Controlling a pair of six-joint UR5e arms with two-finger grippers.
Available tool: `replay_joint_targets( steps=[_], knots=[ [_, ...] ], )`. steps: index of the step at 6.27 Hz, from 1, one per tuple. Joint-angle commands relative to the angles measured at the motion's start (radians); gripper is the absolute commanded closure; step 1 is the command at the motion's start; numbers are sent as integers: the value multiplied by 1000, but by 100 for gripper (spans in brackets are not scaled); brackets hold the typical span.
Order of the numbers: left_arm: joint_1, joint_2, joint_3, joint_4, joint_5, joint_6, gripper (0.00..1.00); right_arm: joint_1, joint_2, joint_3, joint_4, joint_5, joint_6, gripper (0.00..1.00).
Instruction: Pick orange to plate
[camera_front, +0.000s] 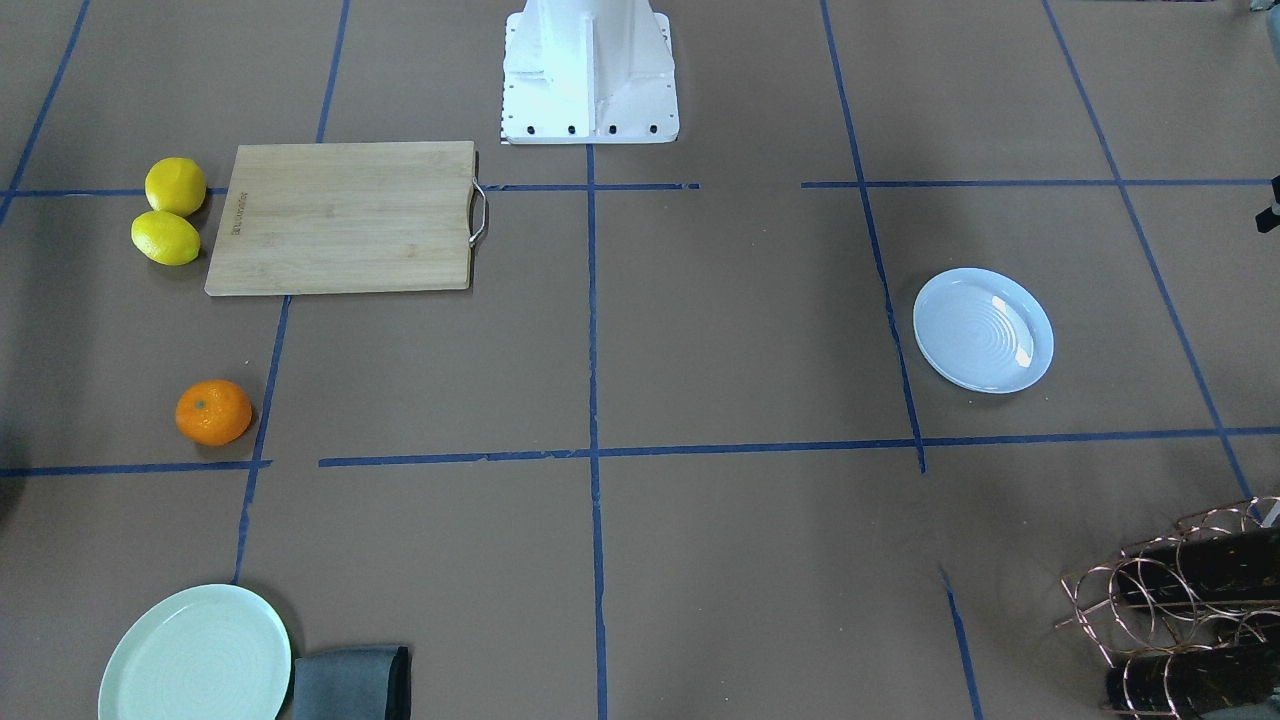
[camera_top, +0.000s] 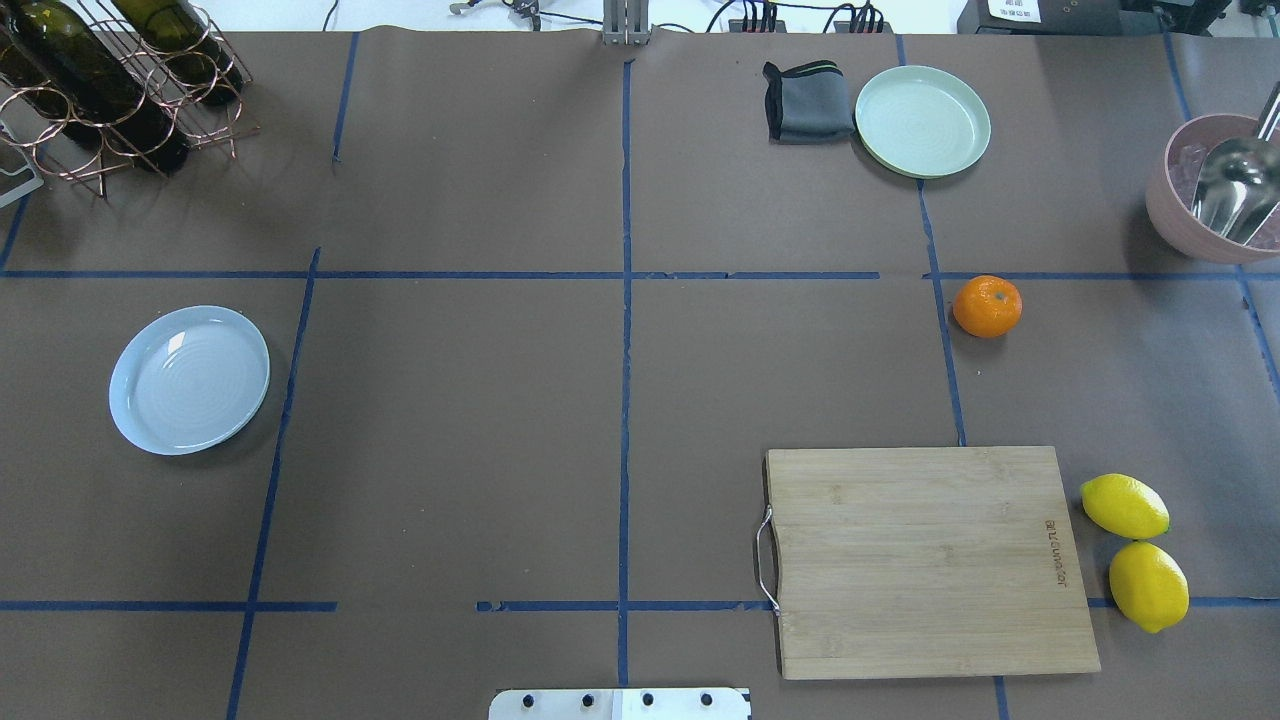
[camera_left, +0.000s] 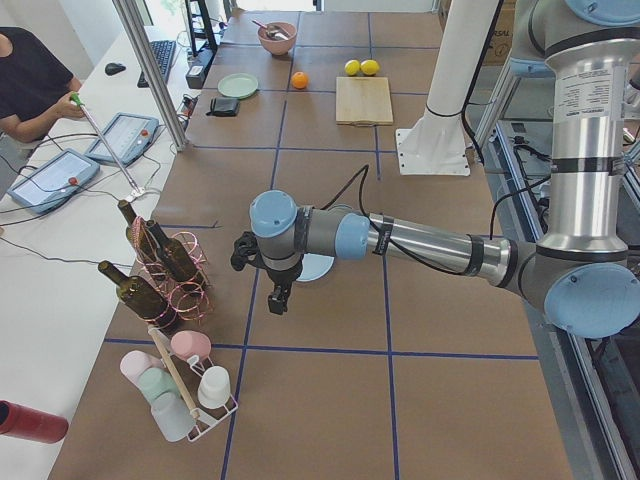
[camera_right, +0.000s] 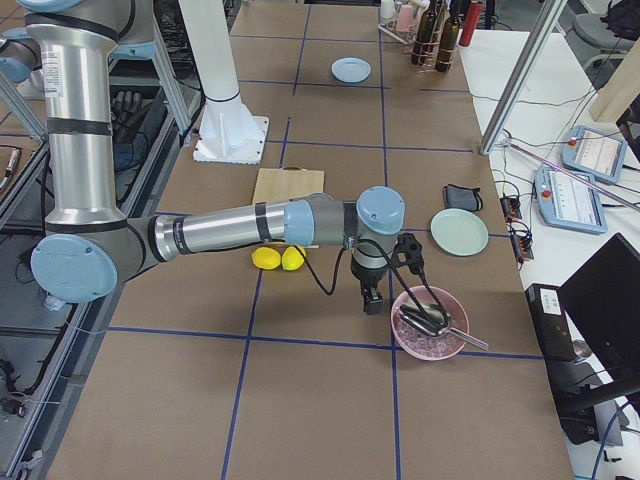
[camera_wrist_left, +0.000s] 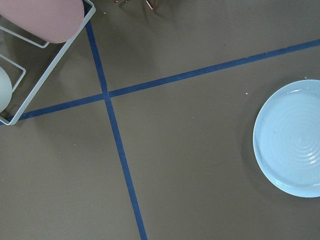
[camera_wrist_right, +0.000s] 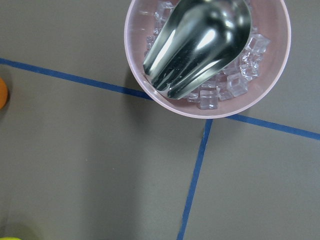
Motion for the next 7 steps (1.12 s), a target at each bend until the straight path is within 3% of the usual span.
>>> replay_joint_targets(
  steps=[1,5,6,7],
  knots=[
    [-10,-16,2,-1,-5,6,0,0,-5,-4,1,-16,1,0],
    [-9,-1,-4,-29,13,11,0,0,-10,-1,4,-14,-1,0],
    [27,-15,-2,-86,13,-18,0,0,-11,-3,5,-14,1,0],
    [58,-19,83,-199,13,-134,0,-3,-11,-7,5,-19,2,0]
  ],
)
